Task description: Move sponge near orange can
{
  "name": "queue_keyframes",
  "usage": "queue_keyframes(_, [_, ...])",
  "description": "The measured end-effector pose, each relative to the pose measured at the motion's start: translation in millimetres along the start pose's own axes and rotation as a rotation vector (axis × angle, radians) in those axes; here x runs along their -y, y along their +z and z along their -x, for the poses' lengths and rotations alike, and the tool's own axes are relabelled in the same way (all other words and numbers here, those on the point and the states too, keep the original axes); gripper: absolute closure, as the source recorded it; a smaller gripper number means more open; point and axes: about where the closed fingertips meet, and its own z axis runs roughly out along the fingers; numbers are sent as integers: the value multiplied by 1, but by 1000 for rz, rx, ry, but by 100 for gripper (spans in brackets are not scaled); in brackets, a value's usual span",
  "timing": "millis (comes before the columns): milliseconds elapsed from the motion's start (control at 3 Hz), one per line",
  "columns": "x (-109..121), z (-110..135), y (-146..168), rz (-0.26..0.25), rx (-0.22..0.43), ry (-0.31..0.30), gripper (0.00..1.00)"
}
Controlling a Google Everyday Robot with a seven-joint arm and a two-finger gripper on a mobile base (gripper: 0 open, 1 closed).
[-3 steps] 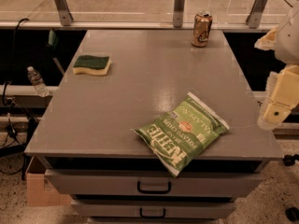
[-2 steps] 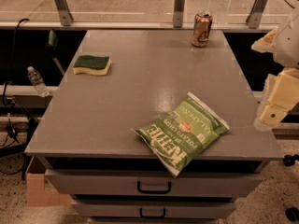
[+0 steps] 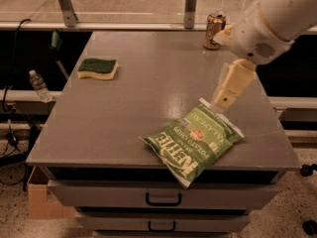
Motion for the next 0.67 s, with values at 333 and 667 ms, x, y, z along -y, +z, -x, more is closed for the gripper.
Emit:
queue_keyframes(333, [26, 82, 25, -6, 107, -55, 0])
queue_keyframes(667, [26, 81, 25, -6, 105, -54, 0])
